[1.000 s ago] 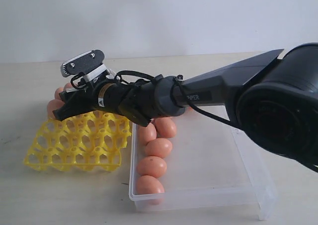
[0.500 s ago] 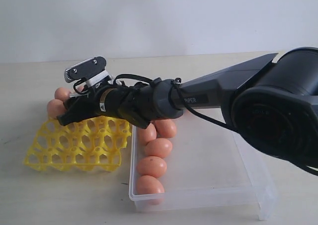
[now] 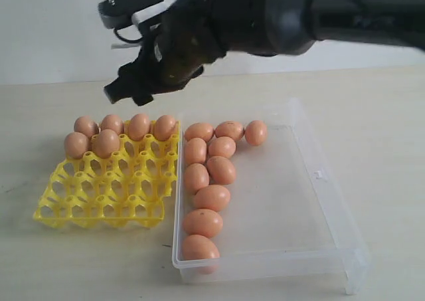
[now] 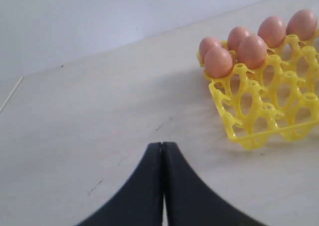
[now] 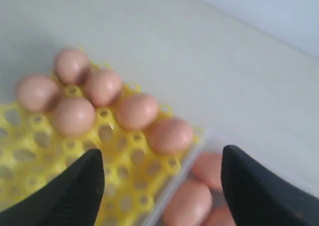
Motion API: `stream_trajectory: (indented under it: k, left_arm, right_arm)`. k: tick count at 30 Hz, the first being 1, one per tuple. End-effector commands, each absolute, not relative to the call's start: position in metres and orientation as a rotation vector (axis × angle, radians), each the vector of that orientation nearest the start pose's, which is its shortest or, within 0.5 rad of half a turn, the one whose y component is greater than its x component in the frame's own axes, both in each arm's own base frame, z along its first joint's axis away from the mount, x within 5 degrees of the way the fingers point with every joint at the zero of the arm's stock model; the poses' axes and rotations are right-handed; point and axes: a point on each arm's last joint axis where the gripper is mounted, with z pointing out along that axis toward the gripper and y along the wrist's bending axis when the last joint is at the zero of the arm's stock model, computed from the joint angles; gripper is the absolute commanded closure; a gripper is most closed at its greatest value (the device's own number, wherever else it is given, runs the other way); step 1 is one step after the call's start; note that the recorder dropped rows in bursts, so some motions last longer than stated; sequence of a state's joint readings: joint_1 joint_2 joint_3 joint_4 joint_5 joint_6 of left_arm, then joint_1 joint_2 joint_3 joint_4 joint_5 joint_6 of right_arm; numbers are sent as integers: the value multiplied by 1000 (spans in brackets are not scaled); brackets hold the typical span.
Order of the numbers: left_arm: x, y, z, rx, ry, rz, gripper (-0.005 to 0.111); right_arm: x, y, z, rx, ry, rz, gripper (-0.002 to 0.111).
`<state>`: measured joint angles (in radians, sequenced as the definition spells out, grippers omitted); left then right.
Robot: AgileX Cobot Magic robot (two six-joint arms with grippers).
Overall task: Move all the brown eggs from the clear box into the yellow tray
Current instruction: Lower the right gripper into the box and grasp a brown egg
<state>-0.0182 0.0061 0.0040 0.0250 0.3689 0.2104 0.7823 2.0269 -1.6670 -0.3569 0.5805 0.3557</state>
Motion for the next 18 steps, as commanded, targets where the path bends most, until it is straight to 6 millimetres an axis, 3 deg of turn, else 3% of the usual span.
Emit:
stream_trajectory:
  k: [1,5,10,18]
  left_arm:
    - [53,0,181,224,1834,152,107]
    - [53,0,181,224,1834,152,107]
    - [53,0,181,224,1834,152,107]
    - [53,0,181,224,1834,152,107]
  right_arm:
    - [325,277,244,-699,2606,-21,44]
    - [331,264,208,-679,2724,-75,44]
    - [346,264,165,-748,2747,-111,44]
    - [358,264,141,-797,2693,-139,44]
